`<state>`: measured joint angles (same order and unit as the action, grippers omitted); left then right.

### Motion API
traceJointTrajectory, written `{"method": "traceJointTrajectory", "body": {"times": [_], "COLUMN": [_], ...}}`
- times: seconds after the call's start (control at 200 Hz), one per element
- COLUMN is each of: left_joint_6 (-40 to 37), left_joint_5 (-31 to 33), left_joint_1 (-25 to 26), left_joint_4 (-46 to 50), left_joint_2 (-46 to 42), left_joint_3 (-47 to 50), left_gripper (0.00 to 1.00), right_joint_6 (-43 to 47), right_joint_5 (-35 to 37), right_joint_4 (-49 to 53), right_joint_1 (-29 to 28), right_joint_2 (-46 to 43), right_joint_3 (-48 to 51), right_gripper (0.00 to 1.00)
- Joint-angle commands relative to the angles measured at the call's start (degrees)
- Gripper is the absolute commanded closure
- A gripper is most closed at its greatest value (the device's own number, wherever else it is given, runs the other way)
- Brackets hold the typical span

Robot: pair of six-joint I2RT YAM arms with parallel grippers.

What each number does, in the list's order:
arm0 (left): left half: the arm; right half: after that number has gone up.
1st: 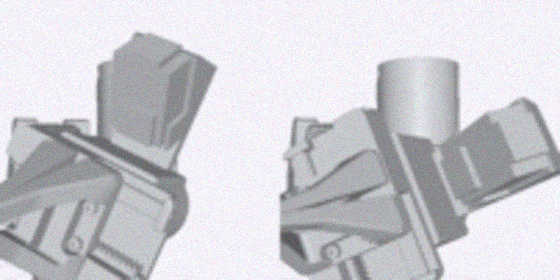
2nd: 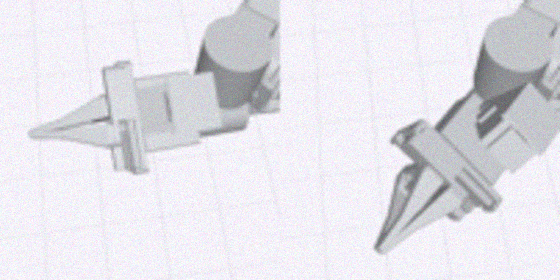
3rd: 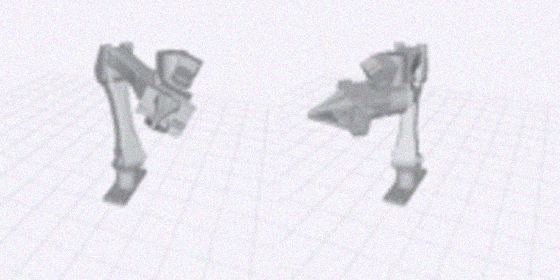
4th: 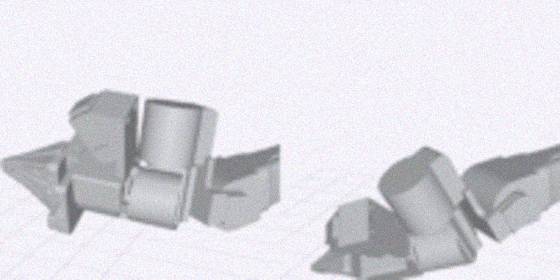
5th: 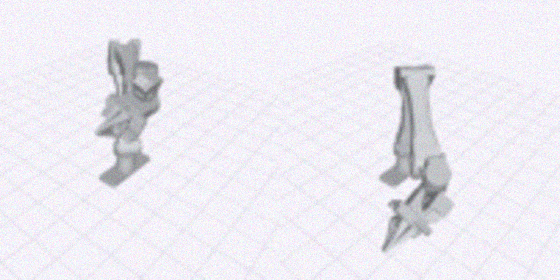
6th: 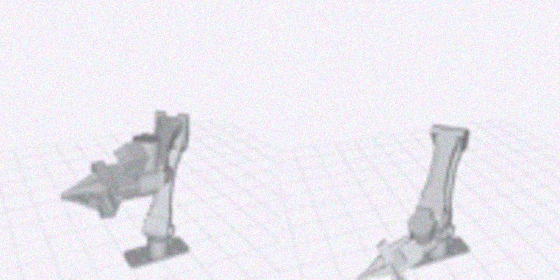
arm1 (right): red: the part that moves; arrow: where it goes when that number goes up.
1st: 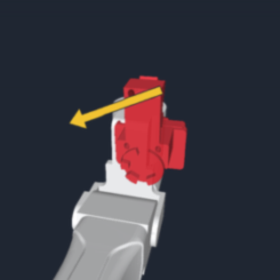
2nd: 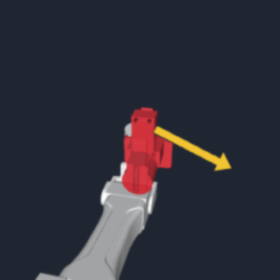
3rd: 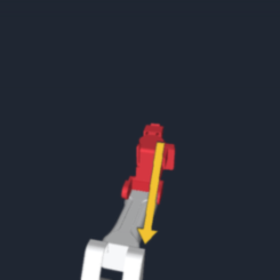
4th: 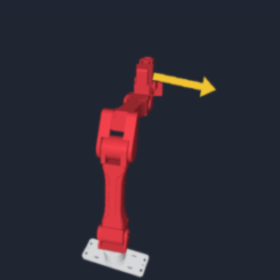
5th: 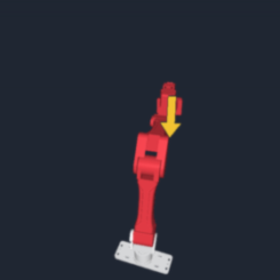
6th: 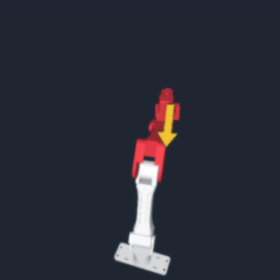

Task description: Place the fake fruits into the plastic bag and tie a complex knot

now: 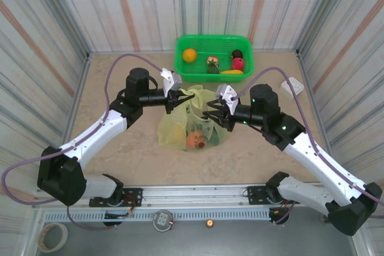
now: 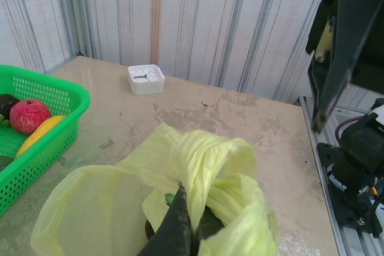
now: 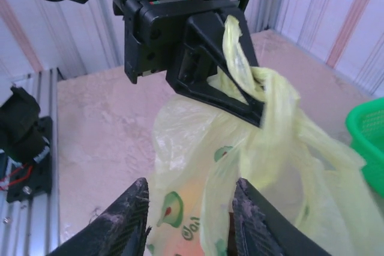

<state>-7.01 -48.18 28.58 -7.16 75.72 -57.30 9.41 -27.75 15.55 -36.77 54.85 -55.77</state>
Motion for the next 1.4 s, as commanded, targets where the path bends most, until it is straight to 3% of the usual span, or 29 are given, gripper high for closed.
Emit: {"method": "traceJointTrajectory", "body": {"times": [0.0,0.085,0.17,0.361,0.471,0.656,1.398], "left_joint_6": [-1.81,-3.28,-5.04,-7.80,-8.63,-9.28,-9.33], "left_joint_5": [-1.81,-2.59,-3.33,-4.91,-5.99,-7.29,-9.20], "left_joint_1": [0.17,0.44,0.90,1.30,1.30,1.39,1.69], "left_joint_4": [-1.63,-1.11,0.29,1.66,1.71,1.75,1.71], "left_joint_2": [-2.38,-2.67,-2.77,-3.42,-4.02,-4.47,-3.90], "left_joint_3": [0.78,1.05,0.75,0.81,1.04,1.05,0.81], "left_gripper": [1.00,1.00,1.00,1.00,1.00,1.00,1.00], "right_joint_6": [1.54,0.52,3.91,21.86,28.88,37.12,39.15], "right_joint_5": [-2.93,-0.07,2.56,-10.44,-13.52,-17.35,-14.61], "right_joint_4": [6.24,3.54,4.72,11.43,13.58,25.50,23.56], "right_joint_1": [2.00,2.42,2.78,6.68,6.80,6.80,4.30], "right_joint_2": [-0.04,-0.37,1.17,7.46,9.64,16.58,26.60], "right_joint_3": [-1.26,-1.70,-5.21,-11.58,-13.21,-20.30,-25.56], "right_gripper": [0.71,0.72,0.66,0.57,0.56,0.57,0.60]}}
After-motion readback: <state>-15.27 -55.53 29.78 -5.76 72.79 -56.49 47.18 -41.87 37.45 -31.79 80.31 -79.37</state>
